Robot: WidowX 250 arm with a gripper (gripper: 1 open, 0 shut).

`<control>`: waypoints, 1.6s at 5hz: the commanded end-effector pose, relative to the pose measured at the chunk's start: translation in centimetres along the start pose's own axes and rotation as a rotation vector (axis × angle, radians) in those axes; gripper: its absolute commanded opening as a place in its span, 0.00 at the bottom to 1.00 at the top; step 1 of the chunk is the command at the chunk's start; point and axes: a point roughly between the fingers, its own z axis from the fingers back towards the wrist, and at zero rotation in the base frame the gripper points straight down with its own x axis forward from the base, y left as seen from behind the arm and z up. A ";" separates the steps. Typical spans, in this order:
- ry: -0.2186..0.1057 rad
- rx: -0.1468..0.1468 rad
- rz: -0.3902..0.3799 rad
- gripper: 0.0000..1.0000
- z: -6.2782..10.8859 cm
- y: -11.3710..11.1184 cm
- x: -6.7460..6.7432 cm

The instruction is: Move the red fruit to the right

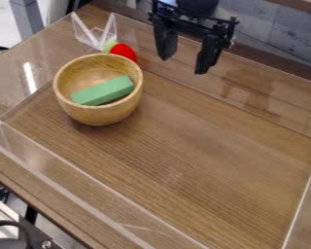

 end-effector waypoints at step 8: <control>-0.085 -0.003 0.190 1.00 -2.0 15.5 8.0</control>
